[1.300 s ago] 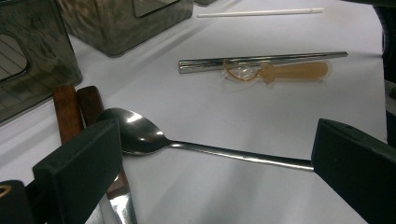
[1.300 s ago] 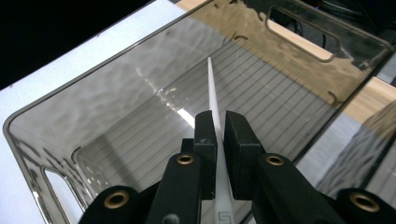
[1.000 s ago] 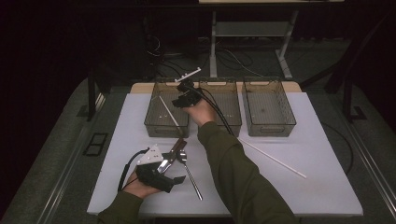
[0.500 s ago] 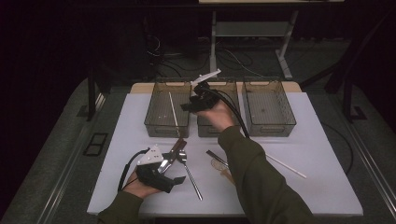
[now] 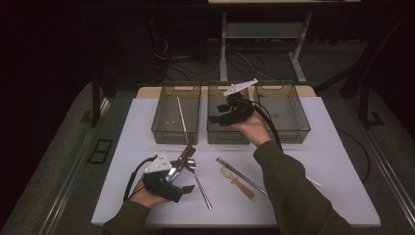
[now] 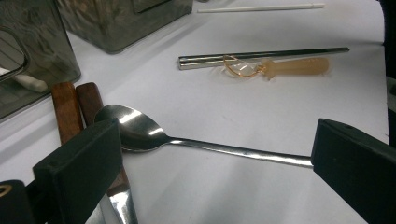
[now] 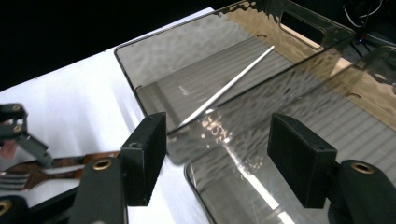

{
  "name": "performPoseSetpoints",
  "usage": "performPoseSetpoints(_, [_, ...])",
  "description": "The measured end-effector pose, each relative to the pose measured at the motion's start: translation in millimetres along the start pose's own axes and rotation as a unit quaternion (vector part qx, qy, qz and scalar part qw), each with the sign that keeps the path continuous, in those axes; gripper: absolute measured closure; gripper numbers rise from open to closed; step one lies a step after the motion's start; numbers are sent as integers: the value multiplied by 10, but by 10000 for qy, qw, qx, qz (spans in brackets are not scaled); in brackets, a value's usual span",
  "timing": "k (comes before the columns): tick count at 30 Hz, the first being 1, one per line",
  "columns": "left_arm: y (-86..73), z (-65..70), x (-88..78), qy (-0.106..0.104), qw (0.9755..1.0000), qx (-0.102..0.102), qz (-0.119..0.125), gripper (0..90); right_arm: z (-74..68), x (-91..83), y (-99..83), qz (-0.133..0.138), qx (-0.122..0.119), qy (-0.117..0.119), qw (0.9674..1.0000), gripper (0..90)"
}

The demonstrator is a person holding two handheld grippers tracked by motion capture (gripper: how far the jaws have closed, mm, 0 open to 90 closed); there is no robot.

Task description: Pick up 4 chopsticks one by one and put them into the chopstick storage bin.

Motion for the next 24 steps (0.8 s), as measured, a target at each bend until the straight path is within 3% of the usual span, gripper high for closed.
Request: performPoseSetpoints(24, [-9, -8, 3, 70, 10000, -32, -42, 6, -166, -821, -539, 182, -290, -75, 9994, 369])
Point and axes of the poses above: each handheld gripper's, and its own axes: x roughly forward along the jaws, y roughly out of its top, z roughly to its right, the point moved 4 cm from there along x, roughly forward along the jaws, and after that the axes turned 13 degrees about y, right-handed, at the moved point
